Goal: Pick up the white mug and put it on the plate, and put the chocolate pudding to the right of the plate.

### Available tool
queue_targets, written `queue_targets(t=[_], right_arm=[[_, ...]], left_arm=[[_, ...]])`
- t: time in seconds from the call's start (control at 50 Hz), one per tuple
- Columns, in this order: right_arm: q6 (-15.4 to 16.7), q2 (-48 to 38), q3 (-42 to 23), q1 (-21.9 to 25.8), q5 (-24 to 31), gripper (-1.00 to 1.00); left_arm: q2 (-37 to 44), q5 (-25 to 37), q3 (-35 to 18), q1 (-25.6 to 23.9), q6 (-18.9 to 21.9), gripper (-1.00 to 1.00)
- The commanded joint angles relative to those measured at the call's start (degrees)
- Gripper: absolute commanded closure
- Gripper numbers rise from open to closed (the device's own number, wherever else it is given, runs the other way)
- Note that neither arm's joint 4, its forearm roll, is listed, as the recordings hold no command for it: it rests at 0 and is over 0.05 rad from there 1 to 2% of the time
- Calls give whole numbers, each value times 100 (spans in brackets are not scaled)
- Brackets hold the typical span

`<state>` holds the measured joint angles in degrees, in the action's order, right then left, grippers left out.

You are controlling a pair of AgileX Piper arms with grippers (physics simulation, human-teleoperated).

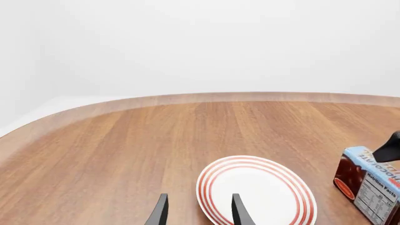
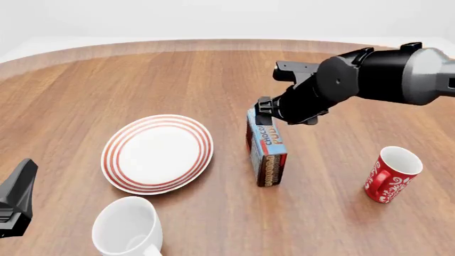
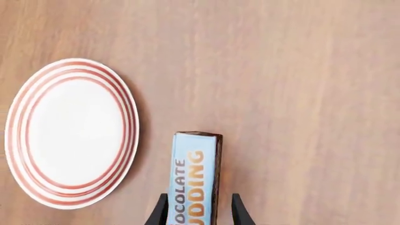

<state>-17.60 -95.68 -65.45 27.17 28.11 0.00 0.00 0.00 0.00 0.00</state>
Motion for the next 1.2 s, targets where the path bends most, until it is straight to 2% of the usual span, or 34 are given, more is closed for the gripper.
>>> queue_targets(t=[0.02,0.48,0.6,0.72,0.8,0.84,1.0,1.04,1.08,1.1,1.2], right_arm=[[127,221,-43,-7,100,-100],[149,713,369,140,-71,-100],[249,819,448,132,-119,-100],[277,955,665,160,-241,-100],[161,1048,779,234,-288,-100],[265,1121,813,203,-289,-100],[265,1417,1135,264,-448,-100],[174,1497,1236,317,-522,-100],[231,1527,1268,298,-543,-100],[128,1586,1328,360,-600,-100],[174,1776,1502,369,-703,-100]], left_arm=[[0,0,0,0,0,-100],[0,0,0,0,0,-100],[0,0,0,0,0,-100],[0,0,0,0,0,-100],[0,0,0,0,0,-100],[0,0,0,0,0,-100],[0,0,0,0,0,-100],[0,0,0,0,0,-100],[0,0,0,0,0,-100],[0,0,0,0,0,-100],[0,0,0,0,0,-100]])
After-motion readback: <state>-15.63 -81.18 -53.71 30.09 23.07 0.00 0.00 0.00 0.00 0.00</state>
